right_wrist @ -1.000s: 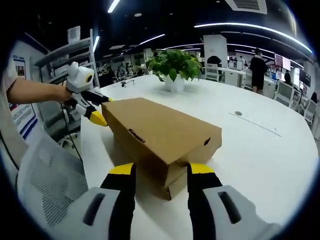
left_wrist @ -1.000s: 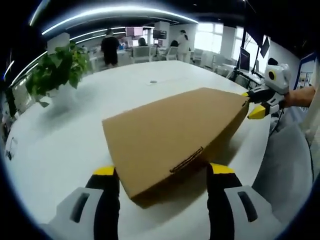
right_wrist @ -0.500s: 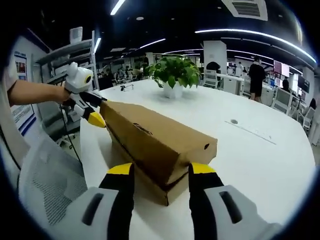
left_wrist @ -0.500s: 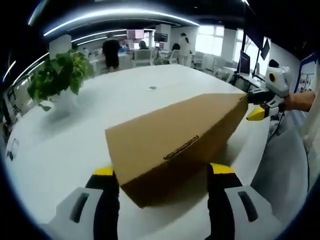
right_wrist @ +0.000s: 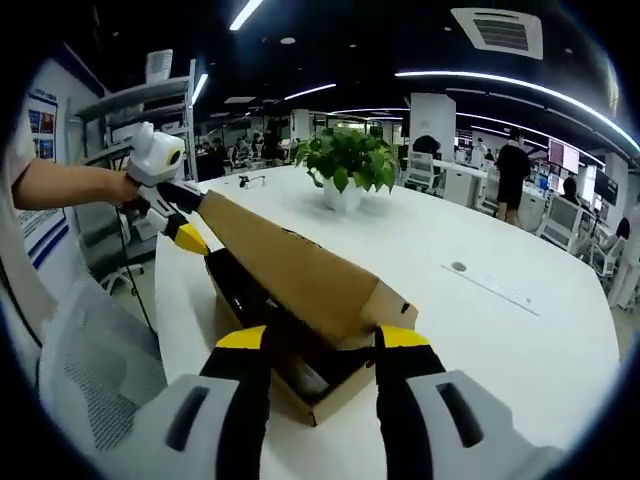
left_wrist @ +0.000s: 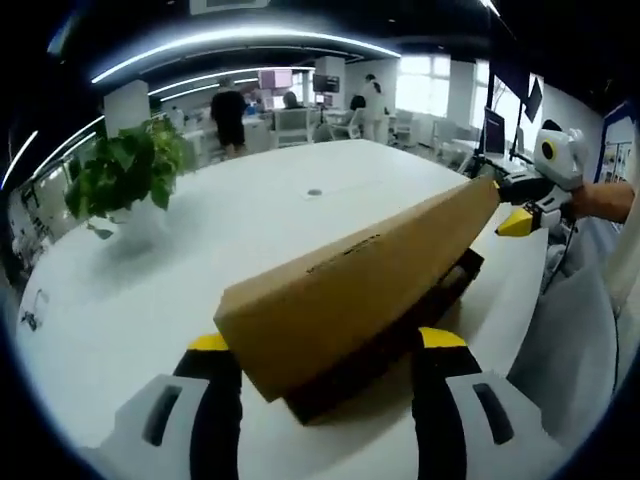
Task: Operate the shoe box by opening the lid, removing the specified soft item, and placing it in the target area until the item is outside and the box remains undamaged.
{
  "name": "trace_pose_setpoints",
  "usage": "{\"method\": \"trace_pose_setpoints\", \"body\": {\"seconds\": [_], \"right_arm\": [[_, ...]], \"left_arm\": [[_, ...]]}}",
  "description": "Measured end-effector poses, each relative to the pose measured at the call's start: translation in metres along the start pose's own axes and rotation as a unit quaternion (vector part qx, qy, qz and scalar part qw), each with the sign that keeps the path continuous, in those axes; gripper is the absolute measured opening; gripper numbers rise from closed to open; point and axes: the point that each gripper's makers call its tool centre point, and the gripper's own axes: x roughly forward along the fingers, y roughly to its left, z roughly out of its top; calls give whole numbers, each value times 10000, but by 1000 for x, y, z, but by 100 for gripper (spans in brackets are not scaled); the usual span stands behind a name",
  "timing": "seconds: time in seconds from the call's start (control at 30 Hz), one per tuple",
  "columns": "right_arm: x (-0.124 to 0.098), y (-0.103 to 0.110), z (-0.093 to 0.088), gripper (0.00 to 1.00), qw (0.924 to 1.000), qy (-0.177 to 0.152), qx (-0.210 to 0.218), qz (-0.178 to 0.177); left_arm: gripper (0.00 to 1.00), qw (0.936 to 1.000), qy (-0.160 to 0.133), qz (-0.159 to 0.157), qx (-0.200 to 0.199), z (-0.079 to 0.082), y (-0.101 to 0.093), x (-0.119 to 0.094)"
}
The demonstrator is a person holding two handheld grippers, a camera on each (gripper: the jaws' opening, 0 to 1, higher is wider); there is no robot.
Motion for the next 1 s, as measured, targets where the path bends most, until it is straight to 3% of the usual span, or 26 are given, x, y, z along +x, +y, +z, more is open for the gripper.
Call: {"method": "trace_pose_setpoints", "body": {"seconds": [0.2,0.43,0.8,1.0], "right_arm": [[1,-10,12,36,9999,-66,-8,-87],[4,-18,25,37,9997,-153,-103,-158],[9,-28,35,36,9994,-224,-108,-222],[12,-32,41,37,9992,-287,-110,-263]], "left_arm": [[55,9993,-80,362,-10,12,16,0],[46,9981,-217,570,-51,26,29,2],[16,9916,-371,1216,-218,36,58,2],[12,9899,-460,1314,-270,42,64,4]]}}
